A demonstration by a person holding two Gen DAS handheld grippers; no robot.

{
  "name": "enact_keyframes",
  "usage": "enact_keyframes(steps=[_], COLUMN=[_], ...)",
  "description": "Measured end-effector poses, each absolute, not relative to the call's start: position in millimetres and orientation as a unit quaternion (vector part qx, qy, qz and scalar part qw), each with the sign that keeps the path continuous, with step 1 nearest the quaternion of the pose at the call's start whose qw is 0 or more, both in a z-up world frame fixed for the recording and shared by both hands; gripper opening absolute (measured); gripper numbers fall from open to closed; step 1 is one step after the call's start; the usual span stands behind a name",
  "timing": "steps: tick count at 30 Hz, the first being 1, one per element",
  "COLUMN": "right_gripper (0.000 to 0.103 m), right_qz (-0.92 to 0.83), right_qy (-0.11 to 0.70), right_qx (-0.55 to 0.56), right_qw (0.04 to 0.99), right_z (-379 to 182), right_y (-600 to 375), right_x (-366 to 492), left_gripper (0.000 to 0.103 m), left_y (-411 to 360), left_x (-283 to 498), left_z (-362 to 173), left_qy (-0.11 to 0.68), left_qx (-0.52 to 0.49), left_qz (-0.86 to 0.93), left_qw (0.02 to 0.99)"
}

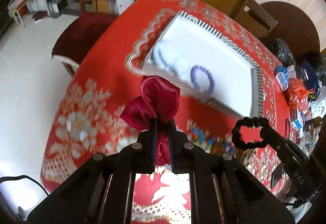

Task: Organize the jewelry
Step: 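Carry the red bow and black scrunchie into the tray and release both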

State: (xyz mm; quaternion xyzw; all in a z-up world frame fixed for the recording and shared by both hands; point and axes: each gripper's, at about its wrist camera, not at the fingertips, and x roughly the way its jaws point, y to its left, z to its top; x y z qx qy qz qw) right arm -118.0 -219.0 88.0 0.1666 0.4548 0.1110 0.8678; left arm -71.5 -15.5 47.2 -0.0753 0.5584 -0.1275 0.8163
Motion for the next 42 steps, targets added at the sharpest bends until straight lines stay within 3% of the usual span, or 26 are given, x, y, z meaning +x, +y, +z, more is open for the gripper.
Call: enact_keyframes(steps=[16, 30, 33, 34, 35, 38, 40, 42], right_gripper=[0.007, 0.008, 0.022, 0.031, 0.032, 0.032, 0.032, 0.032], right_qz=[0.076, 0.024, 0.024, 0.023, 0.023, 0.024, 0.025, 0.024], right_qy=[0.484, 0.545, 0.553, 0.553, 0.552, 0.541, 0.533, 0.529], right_qx=[0.211, 0.239, 0.21, 0.215, 0.22, 0.216, 0.214, 0.215], right_qw=[0.846, 0.803, 0.806, 0.804, 0.804, 0.813, 0.818, 0.82], right_z=[54, -14, -7, -6, -3, 9, 19, 24], right_y=[-245, -257, -253, -256, -258, -261, -263, -266], right_x=[6, 62, 59, 57, 54, 42, 31, 23], left_gripper=[0.008, 0.008, 0.008, 0.01, 0.01, 0.023, 0.039, 0.044], left_y=[-74, -133, -132, -132, -131, -131, -130, -130], left_x=[61, 153, 160, 161, 162, 161, 158, 154], left_z=[57, -9, -18, -19, -19, -18, -13, -7], left_qy=[0.545, 0.593, 0.599, 0.6, 0.6, 0.599, 0.595, 0.583], left_qx=[-0.026, 0.064, 0.067, 0.068, 0.067, 0.066, 0.058, 0.062], left_qz=[-0.143, -0.147, -0.144, -0.144, -0.144, -0.145, -0.153, -0.154], left_qw=[0.826, 0.789, 0.785, 0.784, 0.784, 0.785, 0.786, 0.795])
